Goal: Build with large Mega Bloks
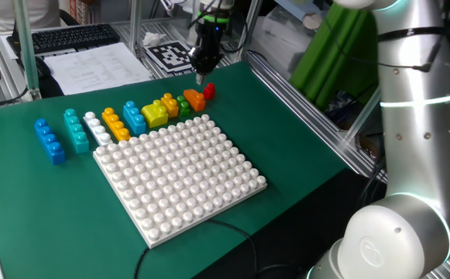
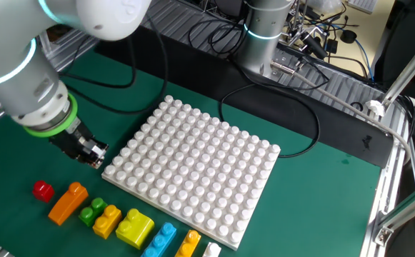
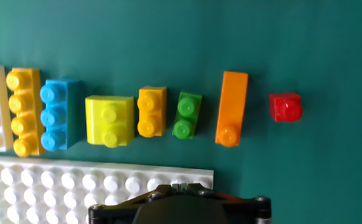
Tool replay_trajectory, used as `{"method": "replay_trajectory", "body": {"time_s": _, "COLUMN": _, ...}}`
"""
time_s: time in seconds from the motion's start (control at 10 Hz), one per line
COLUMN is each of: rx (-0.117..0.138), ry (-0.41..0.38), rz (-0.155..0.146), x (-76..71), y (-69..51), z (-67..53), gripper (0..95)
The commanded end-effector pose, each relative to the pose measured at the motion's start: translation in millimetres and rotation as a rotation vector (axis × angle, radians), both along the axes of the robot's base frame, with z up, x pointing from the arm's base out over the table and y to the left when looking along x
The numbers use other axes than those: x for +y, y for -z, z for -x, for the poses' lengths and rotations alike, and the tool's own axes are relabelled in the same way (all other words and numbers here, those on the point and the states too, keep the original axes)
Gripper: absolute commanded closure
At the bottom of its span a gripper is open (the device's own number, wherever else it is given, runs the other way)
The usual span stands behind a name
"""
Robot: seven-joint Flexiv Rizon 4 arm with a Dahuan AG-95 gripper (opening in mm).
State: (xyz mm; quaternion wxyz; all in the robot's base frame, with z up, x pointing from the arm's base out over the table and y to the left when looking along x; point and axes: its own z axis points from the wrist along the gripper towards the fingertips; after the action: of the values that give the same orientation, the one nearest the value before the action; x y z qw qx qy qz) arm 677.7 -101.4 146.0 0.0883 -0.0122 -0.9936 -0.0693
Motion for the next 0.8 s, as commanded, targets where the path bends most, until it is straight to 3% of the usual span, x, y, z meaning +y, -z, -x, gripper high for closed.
{"method": "replay_trajectory", "body": {"time_s": 0.1, "rx": 0.045, "ry": 0.102, "rz": -0.021, "x": -0.5, "y": -1.6, "z": -6.0, "gripper": 95.0}}
{"method": "replay_trajectory", "body": {"time_s": 0.2, "rx": 0.031, "ry": 0.101, "rz": -0.02, "x": -0.5, "y": -1.6, "z": -6.0, "gripper": 95.0}}
{"method": "replay_trajectory", "body": {"time_s": 0.4, "rx": 0.024, "ry": 0.097, "rz": 0.005, "x": -0.8, "y": -2.6, "z": -9.0, "gripper": 57.0}}
{"method": "replay_trajectory", "body": {"time_s": 0.5, "rx": 0.023, "ry": 0.094, "rz": 0.01, "x": -1.7, "y": -5.0, "z": -16.5, "gripper": 57.0}}
{"method": "replay_trajectory", "body": {"time_s": 0.6, "rx": 0.024, "ry": 0.04, "rz": 0.048, "x": -6.5, "y": -10.8, "z": -33.3, "gripper": 57.0}}
{"method": "replay_trajectory", "body": {"time_s": 0.7, "rx": 0.019, "ry": -0.039, "rz": 0.107, "x": -13.5, "y": -13.0, "z": -42.4, "gripper": 57.0}}
{"method": "replay_trajectory", "body": {"time_s": 0.8, "rx": 0.017, "ry": -0.065, "rz": 0.11, "x": -22.9, "y": -12.3, "z": -49.8, "gripper": 57.0}}
